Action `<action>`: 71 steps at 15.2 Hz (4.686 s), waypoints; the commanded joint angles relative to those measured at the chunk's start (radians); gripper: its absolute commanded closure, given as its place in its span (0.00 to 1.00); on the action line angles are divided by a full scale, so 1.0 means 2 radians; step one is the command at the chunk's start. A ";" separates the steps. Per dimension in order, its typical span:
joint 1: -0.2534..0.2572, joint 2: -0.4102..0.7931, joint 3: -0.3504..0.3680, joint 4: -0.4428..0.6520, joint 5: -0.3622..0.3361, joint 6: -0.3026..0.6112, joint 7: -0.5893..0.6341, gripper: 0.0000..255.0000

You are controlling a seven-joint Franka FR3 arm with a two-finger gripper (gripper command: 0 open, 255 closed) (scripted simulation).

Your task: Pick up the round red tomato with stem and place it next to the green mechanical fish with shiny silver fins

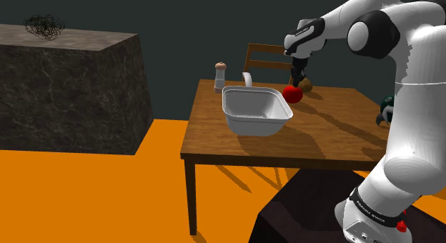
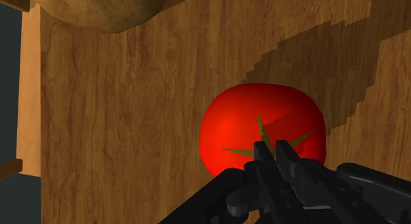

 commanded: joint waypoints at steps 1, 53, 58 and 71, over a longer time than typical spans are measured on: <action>0.000 0.000 0.000 0.000 0.000 0.000 0.000 1.00; -0.069 0.043 -0.008 0.394 0.023 -0.347 -0.025 1.00; -0.080 0.029 -0.014 0.393 0.020 -0.356 -0.044 1.00; -0.018 -0.105 -0.020 0.101 -0.031 -0.151 -0.079 0.00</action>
